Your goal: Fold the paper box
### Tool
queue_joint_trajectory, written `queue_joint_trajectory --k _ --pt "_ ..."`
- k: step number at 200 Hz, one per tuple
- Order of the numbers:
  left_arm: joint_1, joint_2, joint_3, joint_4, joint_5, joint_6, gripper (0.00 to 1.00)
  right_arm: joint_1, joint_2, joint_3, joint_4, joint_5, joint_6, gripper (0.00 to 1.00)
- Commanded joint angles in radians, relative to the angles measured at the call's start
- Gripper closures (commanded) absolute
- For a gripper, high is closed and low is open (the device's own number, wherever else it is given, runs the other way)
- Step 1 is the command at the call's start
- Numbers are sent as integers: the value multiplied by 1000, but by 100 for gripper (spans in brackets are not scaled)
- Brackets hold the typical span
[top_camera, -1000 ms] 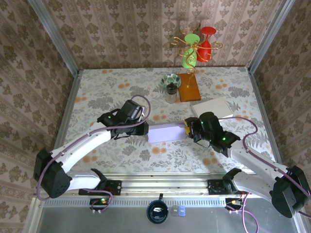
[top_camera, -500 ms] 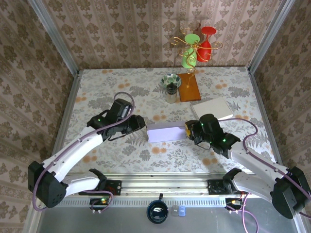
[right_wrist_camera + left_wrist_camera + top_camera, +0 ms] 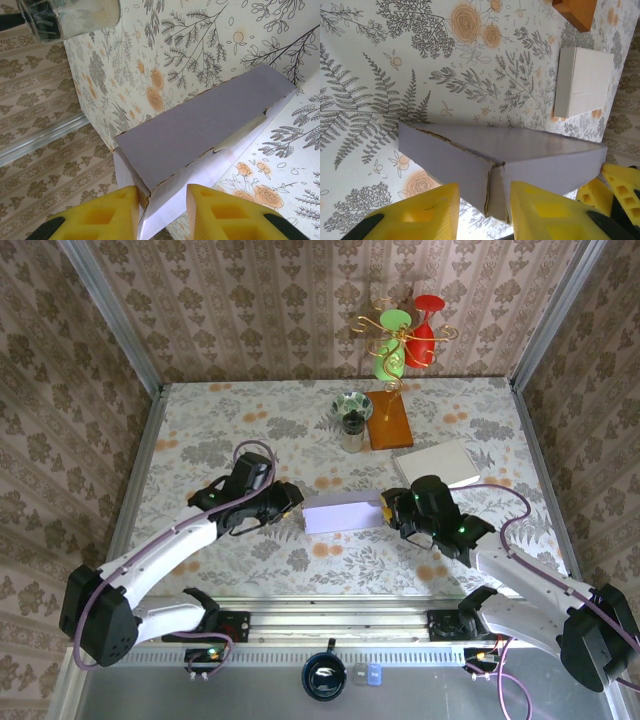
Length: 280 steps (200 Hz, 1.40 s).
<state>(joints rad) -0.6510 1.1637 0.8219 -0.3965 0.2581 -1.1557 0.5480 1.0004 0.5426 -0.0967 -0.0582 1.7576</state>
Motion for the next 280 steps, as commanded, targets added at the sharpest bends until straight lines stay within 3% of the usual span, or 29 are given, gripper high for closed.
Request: queue_joint_trajectory --k 1,64,118,174,234,280 --pt "10 13 -23 74 36 -35 68 -4 10 -40 -128 18 -1 69" --pt "8 -15 -71 103 76 -27 70 -4 25 -35 -121 15 2 68" --pt "7 -30 -160 190 135 -18 79 -4 48 -12 -183 2 3 69" --pt "-2 0 -167 138 195 189 81 -4 98 31 -314 -12 34 70" --pt "-94 38 -131 -5 69 434 84 -3 124 72 -384 -26 42 73" --pt "-132 41 -139 -24 -23 472 85 -3 113 67 -371 -34 49 74"
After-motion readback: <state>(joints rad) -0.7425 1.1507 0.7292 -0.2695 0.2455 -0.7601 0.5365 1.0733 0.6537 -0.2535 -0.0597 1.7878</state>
